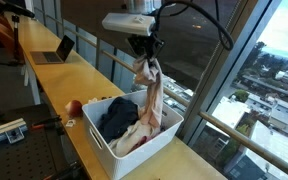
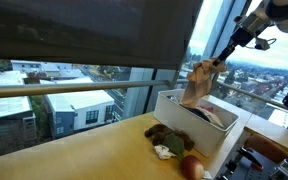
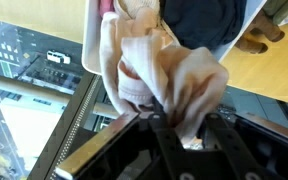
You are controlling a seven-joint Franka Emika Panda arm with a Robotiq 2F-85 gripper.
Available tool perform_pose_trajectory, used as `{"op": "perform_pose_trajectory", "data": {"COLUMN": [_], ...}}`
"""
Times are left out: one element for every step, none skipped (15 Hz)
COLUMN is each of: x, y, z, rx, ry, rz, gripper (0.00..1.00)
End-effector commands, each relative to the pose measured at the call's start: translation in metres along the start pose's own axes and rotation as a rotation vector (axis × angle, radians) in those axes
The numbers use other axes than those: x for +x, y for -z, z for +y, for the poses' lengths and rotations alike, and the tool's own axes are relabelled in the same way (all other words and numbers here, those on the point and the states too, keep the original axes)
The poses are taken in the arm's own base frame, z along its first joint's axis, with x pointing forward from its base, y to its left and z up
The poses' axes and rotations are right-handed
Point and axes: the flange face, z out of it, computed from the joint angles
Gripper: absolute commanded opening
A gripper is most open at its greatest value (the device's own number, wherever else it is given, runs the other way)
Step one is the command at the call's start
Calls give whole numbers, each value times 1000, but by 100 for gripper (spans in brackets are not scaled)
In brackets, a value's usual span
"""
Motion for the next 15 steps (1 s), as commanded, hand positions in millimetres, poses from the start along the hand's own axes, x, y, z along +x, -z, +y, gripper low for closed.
{"op": "perform_pose_trajectory", "data": {"x": [-1, 1, 2, 2, 3, 3, 2, 2, 0, -2, -4, -7, -11, -15, -19], "y": [-3, -1, 1, 3, 3, 0, -6, -12, -19, -25, -33, -39, -49, -57, -64], "z": [-1, -1, -2, -5, -9, -15, -23, -31, -41, -51, -65, -77, -91, -105, -117], "rx": [9, 8, 9, 15, 15, 15, 12, 14, 19, 26, 36, 46, 55, 65, 71], "ry": [2, 3, 4, 6, 11, 20, 37, 50, 67, 84, 103, 119, 138, 156, 173], "rz": [-7, -7, -5, -3, 0, -1, -7, -14, -26, -34, -45, -55, -65, -78, -87], "gripper": [62, 70, 76, 84, 91, 98, 100, 100, 100, 100, 100, 100, 100, 100, 100]}}
